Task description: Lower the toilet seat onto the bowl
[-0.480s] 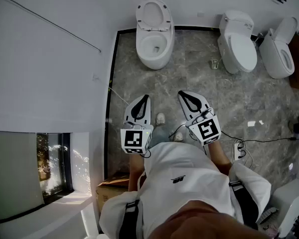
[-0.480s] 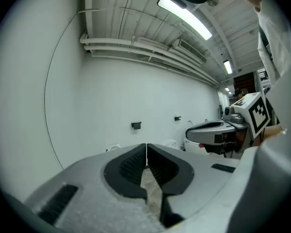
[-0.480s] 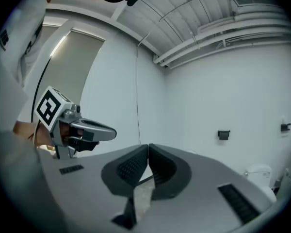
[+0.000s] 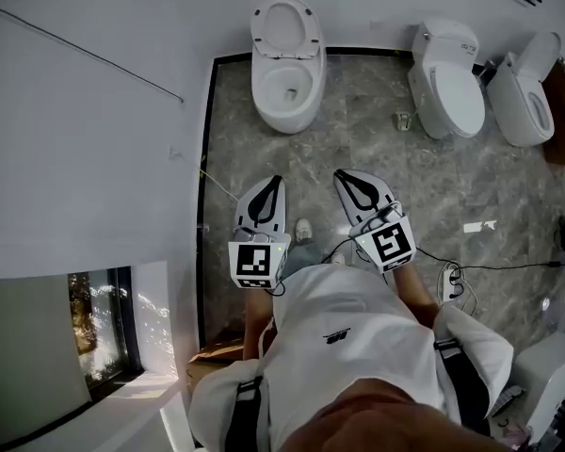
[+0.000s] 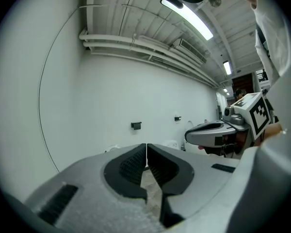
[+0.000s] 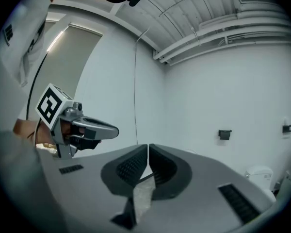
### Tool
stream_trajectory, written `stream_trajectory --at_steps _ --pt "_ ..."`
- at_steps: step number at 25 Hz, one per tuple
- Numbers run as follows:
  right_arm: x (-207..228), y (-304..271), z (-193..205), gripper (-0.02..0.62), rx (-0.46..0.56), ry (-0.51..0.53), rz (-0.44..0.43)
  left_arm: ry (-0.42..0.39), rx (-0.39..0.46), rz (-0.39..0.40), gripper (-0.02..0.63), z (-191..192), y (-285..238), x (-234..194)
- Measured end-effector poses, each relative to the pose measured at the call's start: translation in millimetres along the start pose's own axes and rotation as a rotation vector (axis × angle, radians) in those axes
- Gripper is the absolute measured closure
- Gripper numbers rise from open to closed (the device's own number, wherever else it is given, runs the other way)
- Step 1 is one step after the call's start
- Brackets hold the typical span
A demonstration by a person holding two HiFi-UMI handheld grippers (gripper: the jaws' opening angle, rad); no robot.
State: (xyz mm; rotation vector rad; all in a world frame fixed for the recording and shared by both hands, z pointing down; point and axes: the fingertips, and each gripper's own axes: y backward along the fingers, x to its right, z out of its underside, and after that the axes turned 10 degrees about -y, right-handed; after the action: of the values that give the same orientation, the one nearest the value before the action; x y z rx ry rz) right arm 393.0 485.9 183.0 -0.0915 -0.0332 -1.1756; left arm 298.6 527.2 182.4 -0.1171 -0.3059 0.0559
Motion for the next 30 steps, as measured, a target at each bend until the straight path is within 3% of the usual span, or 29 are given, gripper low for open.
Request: stream_trajectory --at_steps 16,30 --pt "32 -134 -12 0.561 -0.030 0.007 0.075 -0.001 0.009 0.075 0.575 26 -82 -113" --pt "44 -199 -8 0.561 -0.060 0.006 0.126 0.014 0.013 0.121 0.575 46 -125 -169"
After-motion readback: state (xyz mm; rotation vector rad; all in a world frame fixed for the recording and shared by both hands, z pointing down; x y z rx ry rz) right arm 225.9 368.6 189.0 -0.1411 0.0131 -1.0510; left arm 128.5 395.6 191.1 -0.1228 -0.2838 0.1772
